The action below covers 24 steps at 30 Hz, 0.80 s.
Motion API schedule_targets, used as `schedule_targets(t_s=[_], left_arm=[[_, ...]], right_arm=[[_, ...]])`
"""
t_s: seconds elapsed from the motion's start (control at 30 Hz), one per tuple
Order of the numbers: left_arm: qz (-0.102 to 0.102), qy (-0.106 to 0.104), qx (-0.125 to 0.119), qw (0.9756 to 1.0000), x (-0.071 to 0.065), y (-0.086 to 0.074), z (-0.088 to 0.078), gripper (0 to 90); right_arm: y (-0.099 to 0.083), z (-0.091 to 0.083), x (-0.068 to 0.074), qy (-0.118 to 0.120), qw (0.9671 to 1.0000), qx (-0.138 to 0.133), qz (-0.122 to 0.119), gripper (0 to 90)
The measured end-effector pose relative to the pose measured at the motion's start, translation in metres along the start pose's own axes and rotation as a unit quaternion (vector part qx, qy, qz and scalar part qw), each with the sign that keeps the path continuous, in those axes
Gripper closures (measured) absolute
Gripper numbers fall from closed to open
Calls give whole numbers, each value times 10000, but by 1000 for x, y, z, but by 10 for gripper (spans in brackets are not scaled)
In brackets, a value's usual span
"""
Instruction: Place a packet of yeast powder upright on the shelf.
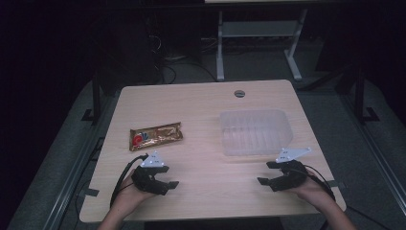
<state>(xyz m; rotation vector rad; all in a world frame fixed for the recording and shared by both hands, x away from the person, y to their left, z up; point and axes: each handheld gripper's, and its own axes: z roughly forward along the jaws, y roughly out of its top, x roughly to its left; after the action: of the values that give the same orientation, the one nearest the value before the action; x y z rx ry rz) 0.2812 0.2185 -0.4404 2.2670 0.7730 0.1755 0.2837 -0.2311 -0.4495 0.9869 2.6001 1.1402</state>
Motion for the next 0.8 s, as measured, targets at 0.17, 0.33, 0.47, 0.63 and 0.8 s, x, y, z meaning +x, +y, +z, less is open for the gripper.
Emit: schedule_targets(t_s=[0.17,0.33,0.47,0.63,0.8], left_arm=[[-95,198,-70,9997,6,7,-4,365],[-260,399,-245,9986,23,20,-9,559],[-400,534,-342,9972,35,29,-13,684],[-430,739,-359,9957,53,45,-15,883],[-566,928,-357,9934,73,58,-12,897]], right_arm=[[-1,1,-1,59,10000,-34,65,264],[-1,0,-1,45,10000,-2,31,264],[-1,0,0,34,10000,-23,52,264],[1,1,0,20,10000,-44,71,263],[0,2,0,38,10000,-18,64,262]])
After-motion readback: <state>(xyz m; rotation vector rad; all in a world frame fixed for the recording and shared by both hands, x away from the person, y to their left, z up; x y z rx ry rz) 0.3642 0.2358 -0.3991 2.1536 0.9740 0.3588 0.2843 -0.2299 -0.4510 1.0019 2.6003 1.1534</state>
